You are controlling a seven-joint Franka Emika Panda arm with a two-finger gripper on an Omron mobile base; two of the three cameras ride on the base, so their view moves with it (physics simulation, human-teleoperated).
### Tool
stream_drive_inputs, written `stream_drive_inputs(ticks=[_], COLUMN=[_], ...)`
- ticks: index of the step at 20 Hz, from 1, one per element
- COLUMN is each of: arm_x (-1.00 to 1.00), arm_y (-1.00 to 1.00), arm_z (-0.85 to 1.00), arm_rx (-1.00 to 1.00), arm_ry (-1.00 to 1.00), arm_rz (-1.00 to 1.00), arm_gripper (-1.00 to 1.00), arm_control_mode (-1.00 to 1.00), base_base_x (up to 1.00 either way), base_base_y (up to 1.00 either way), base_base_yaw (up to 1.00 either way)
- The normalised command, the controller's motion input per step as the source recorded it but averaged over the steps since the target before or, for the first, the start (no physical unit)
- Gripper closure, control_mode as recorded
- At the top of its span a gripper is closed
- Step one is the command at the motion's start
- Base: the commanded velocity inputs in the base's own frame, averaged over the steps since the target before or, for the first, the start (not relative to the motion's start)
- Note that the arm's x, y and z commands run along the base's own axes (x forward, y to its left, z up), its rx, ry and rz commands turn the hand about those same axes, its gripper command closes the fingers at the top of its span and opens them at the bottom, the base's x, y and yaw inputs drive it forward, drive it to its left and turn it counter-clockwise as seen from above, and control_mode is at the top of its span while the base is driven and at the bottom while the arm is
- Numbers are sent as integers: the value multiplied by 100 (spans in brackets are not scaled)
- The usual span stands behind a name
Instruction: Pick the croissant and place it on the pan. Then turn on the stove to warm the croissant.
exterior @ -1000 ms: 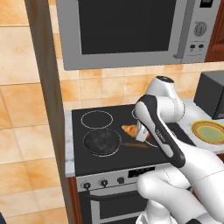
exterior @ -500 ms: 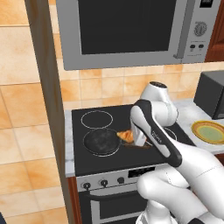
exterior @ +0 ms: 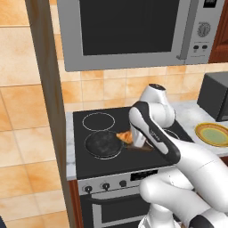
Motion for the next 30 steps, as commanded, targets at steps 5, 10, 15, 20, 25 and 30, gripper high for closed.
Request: stream_drive_inputs(ticks=[5,10,15,20,25,30], arm_x=[26,20,8,7,14,18], arm_y=[8,17,20,12,4,6], arm_z=[-16,-14,-10,-19,-25,-14], arm_rx=[0,0,-1,0,0,0], arm_ry=[0,0,0,0,0,0], arm_rz=[0,0,0,0,0,0], arm_gripper=[100,100,100,100,100,100], arm_control_mode=[-100,-100,-100,-100,-100,-100], base_base_x=[0,0,0,0,0,0], base_base_y=[0,0,0,0,0,0], base_base_yaw=[0,0,0,0,0,0])
